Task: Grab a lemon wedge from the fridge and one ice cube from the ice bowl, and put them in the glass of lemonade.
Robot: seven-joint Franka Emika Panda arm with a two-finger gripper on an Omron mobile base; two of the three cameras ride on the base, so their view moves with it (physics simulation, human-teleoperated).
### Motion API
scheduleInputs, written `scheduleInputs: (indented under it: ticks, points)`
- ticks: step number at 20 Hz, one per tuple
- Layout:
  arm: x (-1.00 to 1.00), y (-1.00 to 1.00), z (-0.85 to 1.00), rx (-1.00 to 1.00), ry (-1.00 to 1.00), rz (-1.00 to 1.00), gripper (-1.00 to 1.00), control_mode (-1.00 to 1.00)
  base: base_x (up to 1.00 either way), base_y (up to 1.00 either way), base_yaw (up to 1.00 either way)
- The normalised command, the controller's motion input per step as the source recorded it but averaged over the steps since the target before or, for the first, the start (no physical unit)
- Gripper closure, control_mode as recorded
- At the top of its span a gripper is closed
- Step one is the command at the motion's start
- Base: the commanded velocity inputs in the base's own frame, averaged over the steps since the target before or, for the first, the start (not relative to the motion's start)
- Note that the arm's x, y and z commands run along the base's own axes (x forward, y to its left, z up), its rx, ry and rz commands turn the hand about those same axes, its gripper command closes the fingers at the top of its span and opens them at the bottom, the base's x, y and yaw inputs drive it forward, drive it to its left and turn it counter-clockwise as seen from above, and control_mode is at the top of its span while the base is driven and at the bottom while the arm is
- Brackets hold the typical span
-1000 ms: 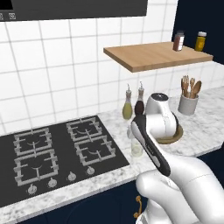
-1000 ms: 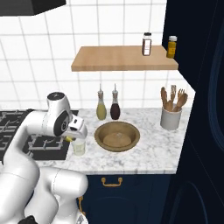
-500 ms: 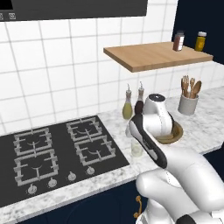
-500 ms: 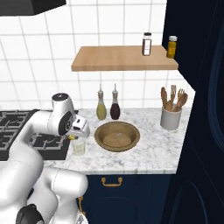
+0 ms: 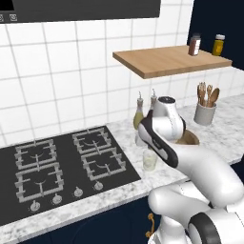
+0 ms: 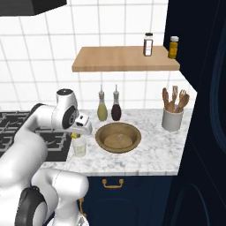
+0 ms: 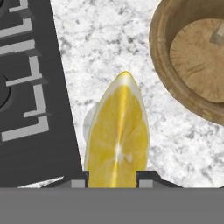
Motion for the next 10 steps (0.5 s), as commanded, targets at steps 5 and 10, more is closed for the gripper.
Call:
scheduleInputs:
  ticks: [5, 10]
  points:
    - [0.06, 0.01, -0.1, 0.0, 0.0, 0.0, 1.0, -1.0, 0.0, 0.0, 0.0]
    - [0.02, 0.0, -0.31, 0.0, -0.01, 0.0, 1.0, -1.0, 0.0, 0.0, 0.0]
